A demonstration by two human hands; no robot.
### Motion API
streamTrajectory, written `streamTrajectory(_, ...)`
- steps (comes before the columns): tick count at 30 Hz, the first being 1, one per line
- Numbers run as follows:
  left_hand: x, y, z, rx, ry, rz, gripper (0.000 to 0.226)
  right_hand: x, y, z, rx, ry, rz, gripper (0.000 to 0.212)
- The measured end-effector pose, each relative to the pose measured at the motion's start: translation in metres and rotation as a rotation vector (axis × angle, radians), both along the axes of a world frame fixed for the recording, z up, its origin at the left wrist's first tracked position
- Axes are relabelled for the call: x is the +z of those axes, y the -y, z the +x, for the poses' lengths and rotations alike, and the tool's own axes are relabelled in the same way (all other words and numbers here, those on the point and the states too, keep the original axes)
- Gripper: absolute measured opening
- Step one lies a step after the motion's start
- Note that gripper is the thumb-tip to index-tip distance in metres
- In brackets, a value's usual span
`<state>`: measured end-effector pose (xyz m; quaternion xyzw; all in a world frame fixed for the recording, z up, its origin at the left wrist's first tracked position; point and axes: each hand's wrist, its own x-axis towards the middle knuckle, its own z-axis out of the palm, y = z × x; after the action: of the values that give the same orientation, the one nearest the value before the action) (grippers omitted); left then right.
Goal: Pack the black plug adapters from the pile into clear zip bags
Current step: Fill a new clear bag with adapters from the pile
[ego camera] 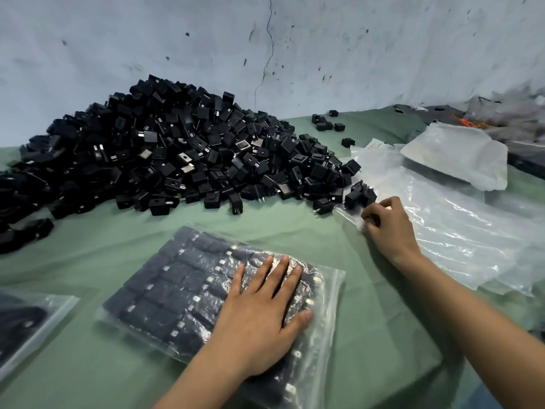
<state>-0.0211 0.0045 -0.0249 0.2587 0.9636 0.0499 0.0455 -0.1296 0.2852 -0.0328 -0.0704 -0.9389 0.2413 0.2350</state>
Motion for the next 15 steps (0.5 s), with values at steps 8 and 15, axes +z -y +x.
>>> streamTrajectory(8,0.014,-0.011,0.011,0.037,-0.318,0.539,0.062,0.038,0.085,0.111,0.405,-0.207,-0.431,0.043)
streamTrajectory(15,0.016,-0.011,0.008,-0.036,0.075,1.147,0.022,0.042,0.116,0.148,0.528,-0.326,-0.241,0.025)
